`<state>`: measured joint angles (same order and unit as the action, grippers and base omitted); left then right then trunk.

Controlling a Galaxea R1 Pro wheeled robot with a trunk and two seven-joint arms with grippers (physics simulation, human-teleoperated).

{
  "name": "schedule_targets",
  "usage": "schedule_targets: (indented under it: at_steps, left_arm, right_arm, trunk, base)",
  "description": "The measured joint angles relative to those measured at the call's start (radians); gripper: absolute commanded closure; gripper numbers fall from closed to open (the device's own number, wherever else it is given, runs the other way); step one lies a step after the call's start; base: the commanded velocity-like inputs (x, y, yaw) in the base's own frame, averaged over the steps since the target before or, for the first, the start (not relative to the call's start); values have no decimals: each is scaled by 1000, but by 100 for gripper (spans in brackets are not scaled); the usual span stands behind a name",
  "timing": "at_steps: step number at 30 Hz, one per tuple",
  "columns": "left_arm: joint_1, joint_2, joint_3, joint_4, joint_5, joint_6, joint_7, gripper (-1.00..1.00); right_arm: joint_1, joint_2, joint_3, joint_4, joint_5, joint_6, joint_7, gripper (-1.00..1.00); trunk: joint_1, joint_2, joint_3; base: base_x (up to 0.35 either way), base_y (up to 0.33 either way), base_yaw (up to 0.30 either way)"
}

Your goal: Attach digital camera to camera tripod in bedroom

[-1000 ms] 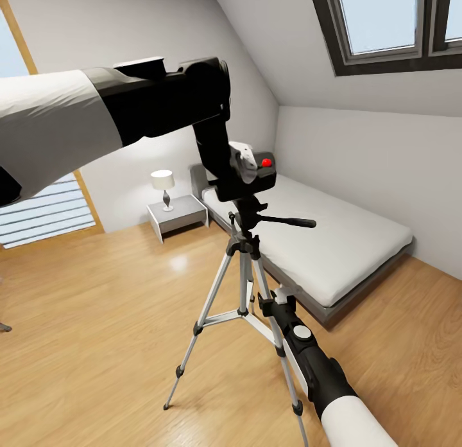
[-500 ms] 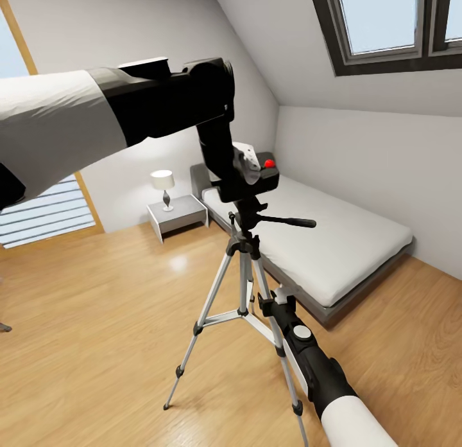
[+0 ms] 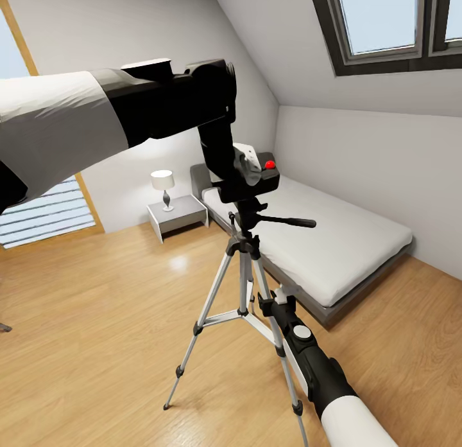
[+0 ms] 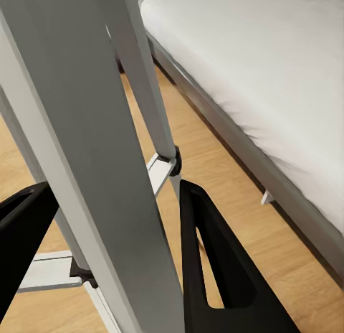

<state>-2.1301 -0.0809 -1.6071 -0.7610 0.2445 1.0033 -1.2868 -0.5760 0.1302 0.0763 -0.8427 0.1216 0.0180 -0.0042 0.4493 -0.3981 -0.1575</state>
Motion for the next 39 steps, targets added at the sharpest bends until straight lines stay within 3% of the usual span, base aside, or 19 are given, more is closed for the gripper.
schedule_targets:
  at_steps: [9, 36, 39]
  left_arm:
    - [0, -11, -44, -2, 1, 2, -2, 100]
    - [6, -26, -49, -5, 2, 2, -2, 100]
    - [17, -26, -62, -6, 3, 2, -2, 100]
  right_arm:
    - [0, 0, 0, 0, 0, 0, 0, 100]
    - [0, 0, 0, 0, 0, 0, 0, 100]
    - [1, 0, 0, -1, 0, 0, 0, 100]
  trunk:
    - [0, 0, 0]
    - [0, 0, 0]
    - [0, 0, 0]
  base:
    - [0, 0, 0]
    - [0, 0, 0]
    - [0, 0, 0]
